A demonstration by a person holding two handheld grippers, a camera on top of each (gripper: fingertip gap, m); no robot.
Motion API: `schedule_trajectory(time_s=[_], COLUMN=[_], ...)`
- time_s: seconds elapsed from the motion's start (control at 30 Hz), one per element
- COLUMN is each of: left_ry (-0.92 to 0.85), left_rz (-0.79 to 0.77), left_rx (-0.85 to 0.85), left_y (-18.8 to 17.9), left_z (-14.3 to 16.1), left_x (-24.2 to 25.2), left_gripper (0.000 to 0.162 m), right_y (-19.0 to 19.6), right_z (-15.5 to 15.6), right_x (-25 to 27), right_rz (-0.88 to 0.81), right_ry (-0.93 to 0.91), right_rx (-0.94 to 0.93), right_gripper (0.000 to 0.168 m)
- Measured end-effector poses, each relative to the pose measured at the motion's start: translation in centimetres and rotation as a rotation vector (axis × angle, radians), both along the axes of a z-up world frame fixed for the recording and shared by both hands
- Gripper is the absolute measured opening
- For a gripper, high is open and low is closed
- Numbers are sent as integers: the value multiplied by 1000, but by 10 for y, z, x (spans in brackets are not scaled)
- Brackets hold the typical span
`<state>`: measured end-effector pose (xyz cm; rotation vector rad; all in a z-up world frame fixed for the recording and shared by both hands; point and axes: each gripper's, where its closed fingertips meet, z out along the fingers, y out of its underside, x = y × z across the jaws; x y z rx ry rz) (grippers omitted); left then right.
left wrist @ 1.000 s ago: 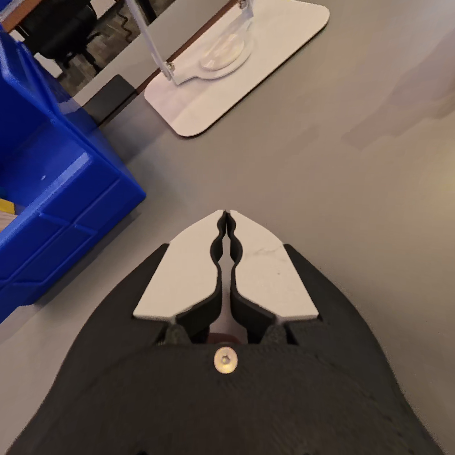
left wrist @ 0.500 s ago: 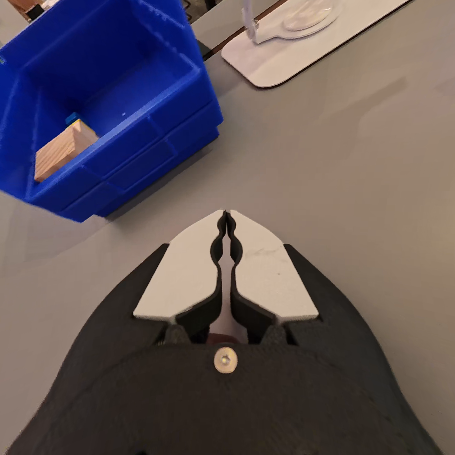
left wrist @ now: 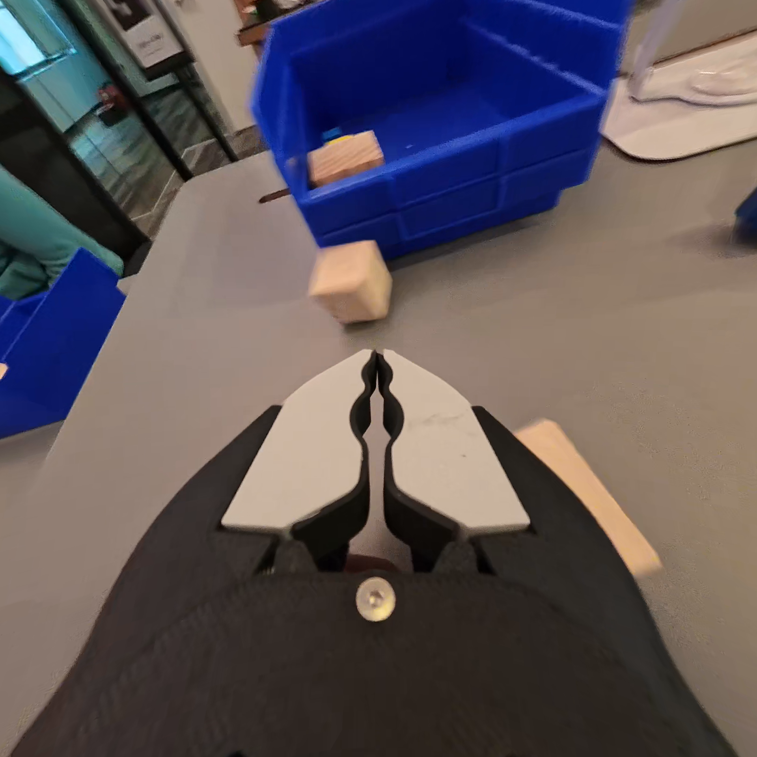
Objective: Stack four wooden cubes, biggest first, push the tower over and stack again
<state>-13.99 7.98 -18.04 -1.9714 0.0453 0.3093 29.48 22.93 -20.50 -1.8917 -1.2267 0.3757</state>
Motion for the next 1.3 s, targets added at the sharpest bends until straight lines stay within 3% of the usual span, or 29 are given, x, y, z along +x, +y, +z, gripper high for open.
schedule_trajectory(time_s=[0.33, 0.6, 1.0, 1.13, 1.23, 1.3], left_ry=[-110, 88, 41, 108, 145, 129], left_rz=[-27, -6, 39, 143, 272, 364], left_rx=[160, 70, 140, 185, 204, 154], left_y=[-8, -3, -7, -43, -97, -136], left_z=[20, 8, 18, 47, 67, 59], left_x=[-10, 4, 2, -49, -130, -196], left_gripper=[0, 0, 0, 17, 24, 35], right_y=[-11, -12, -22, -24, -26, -29], right_z=[24, 25, 20, 20, 23, 20], right_x=[24, 29, 22, 20, 16, 11], right_rz=[88, 115, 184, 204, 211, 222], right_ry=[104, 127, 82, 84, 104, 94], right_rx=[24, 15, 95, 128, 137, 140], right_gripper=[0, 0, 0, 0, 0, 0])
